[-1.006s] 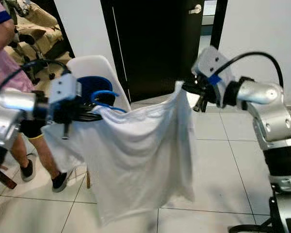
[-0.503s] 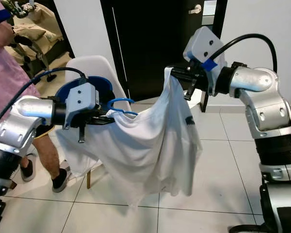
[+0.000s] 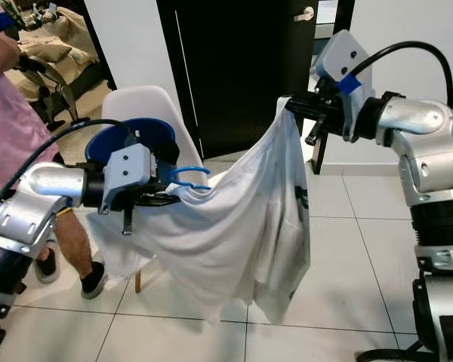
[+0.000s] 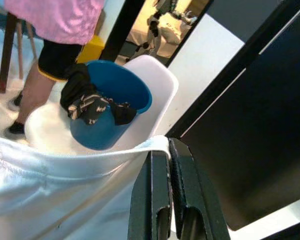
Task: Hang hanger
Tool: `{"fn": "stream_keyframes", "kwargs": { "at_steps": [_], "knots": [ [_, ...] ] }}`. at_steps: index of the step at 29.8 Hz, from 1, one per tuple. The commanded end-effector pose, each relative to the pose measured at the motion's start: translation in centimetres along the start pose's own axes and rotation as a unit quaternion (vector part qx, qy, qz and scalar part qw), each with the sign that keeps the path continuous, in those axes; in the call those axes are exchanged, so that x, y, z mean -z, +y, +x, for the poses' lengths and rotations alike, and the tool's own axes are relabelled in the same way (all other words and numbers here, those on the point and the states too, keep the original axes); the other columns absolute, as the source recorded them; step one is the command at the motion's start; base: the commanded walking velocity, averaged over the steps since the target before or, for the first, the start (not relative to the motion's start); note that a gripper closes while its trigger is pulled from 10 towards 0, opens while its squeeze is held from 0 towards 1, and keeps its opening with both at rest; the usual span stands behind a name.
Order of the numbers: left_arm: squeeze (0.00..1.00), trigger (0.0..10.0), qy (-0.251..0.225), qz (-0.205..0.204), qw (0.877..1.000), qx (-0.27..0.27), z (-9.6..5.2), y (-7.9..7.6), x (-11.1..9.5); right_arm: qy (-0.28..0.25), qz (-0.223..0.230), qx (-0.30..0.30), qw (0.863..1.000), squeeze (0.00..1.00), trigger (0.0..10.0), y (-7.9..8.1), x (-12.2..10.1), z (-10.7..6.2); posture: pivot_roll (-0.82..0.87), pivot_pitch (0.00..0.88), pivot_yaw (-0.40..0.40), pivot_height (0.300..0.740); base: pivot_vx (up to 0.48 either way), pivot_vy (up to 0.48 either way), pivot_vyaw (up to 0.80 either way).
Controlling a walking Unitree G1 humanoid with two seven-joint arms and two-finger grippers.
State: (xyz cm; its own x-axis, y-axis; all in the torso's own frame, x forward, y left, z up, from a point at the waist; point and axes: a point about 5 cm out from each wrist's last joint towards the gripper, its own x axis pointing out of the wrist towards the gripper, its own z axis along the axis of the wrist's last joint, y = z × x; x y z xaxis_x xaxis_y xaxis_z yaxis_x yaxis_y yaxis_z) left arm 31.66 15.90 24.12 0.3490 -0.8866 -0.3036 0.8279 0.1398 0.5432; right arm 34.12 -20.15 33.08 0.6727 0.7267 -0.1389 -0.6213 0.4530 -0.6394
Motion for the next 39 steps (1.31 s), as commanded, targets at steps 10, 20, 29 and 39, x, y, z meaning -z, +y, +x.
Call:
{"fn": "stream_keyframes", "kwargs": {
  "at_steps": [10,20,29,39],
  "knots": [
    [0.0,1.2,0.077,0.006,0.995,0.059,-6.2,1.2,0.2,0.099,0.004,-0.237,0.967,0.0,0.0,6.4,4.0,-0.4,-0.08,0.0,0.037,0.74,0.0,0.0,0.0],
    [0.0,1.5,0.091,-0.021,0.987,0.132,-6.8,-0.3,0.7,0.089,-0.016,-0.212,0.973,0.0,0.0,4.9,3.2,-0.5,-0.08,0.0,0.037,0.74,0.0,0.0,0.0],
    [0.0,1.6,0.066,-0.038,0.987,0.145,-5.4,-1.2,1.6,0.071,0.007,-0.2,0.977,0.0,10.0,5.8,2.9,0.2,-0.09,0.0,0.045,0.74,0.0,0.0,0.0],
    [0.0,1.0,0.066,-0.056,0.988,0.125,-5.9,-1.2,2.6,0.077,0.096,-0.197,0.973,0.0,10.0,7.0,4.6,-2.0,-0.08,0.0,0.049,0.74,0.0,0.0,0.0]
  ]
}}
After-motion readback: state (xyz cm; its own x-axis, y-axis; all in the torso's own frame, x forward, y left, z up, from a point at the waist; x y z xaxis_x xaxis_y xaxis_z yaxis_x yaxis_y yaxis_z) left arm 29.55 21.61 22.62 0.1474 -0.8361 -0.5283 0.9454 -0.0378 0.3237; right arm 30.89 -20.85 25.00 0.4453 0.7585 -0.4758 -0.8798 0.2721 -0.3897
